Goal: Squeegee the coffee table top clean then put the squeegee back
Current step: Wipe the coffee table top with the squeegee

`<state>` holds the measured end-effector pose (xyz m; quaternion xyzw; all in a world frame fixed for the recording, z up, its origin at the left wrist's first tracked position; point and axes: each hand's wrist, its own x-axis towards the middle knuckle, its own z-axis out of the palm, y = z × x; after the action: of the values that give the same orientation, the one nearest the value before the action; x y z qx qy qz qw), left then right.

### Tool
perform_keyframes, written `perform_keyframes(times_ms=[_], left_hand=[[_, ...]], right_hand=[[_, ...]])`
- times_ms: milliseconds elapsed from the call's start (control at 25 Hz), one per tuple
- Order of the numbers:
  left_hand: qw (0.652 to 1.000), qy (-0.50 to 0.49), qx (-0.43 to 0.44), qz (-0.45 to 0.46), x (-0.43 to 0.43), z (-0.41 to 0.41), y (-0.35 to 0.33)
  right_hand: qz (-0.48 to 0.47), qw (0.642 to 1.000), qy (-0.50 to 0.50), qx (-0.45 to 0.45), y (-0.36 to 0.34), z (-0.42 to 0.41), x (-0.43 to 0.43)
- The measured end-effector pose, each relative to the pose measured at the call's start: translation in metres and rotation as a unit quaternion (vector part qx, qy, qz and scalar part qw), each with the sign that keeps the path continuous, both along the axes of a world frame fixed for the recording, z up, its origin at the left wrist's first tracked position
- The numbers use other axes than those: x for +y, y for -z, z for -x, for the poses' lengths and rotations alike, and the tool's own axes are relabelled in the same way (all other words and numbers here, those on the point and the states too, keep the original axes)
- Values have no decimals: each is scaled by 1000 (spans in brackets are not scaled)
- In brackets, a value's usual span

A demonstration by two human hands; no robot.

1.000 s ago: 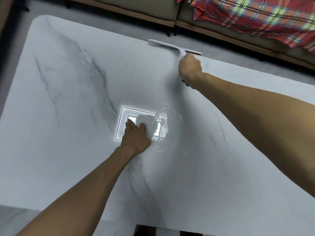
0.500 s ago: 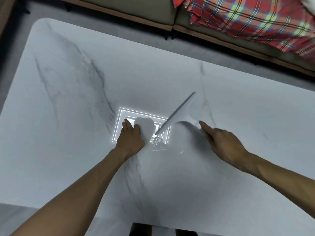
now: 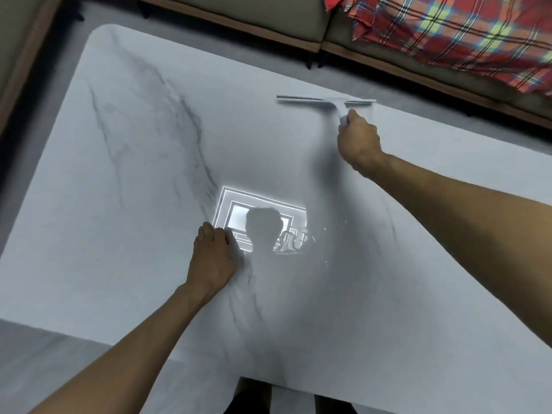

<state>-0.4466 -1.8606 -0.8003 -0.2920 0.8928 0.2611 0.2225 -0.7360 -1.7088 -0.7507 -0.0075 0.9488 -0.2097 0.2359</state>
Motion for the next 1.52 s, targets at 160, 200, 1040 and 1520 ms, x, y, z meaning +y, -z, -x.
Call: perform_keyframes(times_ms=[160, 200, 1040, 1520], left_hand=[[1000, 16, 6, 12, -3, -11, -2], [1000, 15, 8, 5, -4, -13, -3], [996, -57, 38, -62, 47, -3, -5], [993, -107, 42, -40, 52, -8, 0]], right_hand=[[-6, 994, -103, 26, 18, -29, -49], [-8, 984, -175, 36, 18, -48, -49], [-106, 900, -422, 36, -42, -113, 214], [0, 785, -616, 73, 11, -173, 171]])
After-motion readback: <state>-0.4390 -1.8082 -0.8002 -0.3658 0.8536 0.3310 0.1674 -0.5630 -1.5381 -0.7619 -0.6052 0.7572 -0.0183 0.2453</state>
